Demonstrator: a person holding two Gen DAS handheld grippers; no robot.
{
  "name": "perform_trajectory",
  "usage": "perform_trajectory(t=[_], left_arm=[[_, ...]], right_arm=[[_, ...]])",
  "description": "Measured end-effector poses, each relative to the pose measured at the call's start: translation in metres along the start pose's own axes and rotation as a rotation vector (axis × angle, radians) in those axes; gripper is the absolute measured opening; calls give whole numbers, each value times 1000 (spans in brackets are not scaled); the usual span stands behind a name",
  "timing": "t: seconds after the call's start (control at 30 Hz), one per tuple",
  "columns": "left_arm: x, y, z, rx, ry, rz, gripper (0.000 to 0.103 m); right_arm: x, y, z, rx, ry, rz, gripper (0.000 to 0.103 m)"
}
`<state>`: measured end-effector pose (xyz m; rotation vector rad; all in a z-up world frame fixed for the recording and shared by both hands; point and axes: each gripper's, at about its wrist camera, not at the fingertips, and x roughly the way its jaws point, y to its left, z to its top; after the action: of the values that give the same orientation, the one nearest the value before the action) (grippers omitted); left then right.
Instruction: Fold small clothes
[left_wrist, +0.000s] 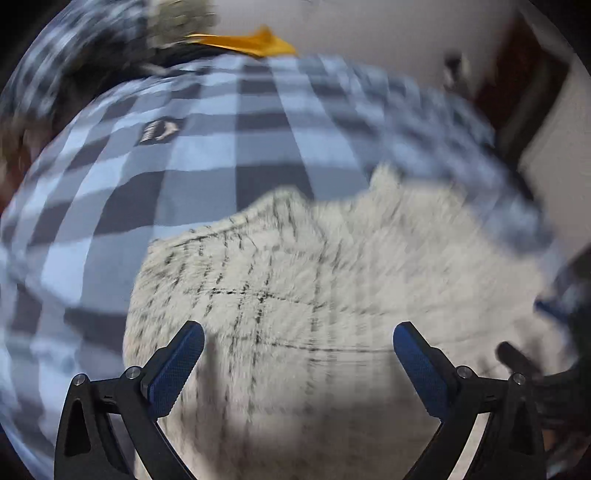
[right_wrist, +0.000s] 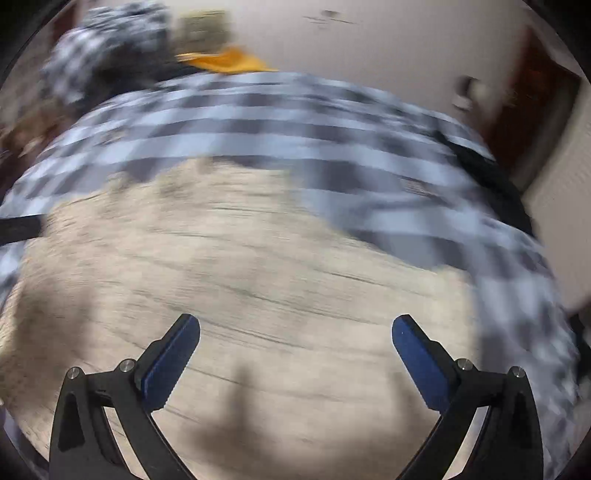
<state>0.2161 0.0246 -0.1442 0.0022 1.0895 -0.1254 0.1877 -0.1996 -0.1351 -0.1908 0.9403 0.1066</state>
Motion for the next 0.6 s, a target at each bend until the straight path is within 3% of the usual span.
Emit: perform_trajectory(t=[0.07, 0.13, 0.2, 0.27, 0.3, 0.33, 0.4, 0.47, 0.53, 0.6], left_arm=[[17, -5, -4, 73, 39, 199, 103], [14, 23, -4, -22, 5, 118, 103], [12, 51, -1, -114, -1, 94, 103], [10, 84, 1, -209, -5, 177, 103], [9, 102, -1, -253, 8, 320, 103], [11, 113, -5, -265, 32, 444, 103], [11, 130, -10, -270, 64, 520, 103], [-2, 139, -13, -292, 79, 472, 103], [-24, 134, -10, -300, 49, 402, 103], [-47, 119, -7, -276, 18, 349, 103]], right_arm=[[17, 20, 5, -33, 37, 146, 102], [39, 31, 7, -76, 121, 227, 102], [56, 15, 1, -79, 166, 275, 102], [52, -18, -3, -25, 140, 362, 102], [50, -39, -4, 10, 134, 352, 102], [51, -62, -4, 48, 135, 296, 102], [56, -102, -10, 122, 158, 135, 102], [55, -139, -23, 206, 184, -2, 102], [38, -170, -33, 321, 183, -79, 102], [12, -186, -38, 390, 177, -240, 102]])
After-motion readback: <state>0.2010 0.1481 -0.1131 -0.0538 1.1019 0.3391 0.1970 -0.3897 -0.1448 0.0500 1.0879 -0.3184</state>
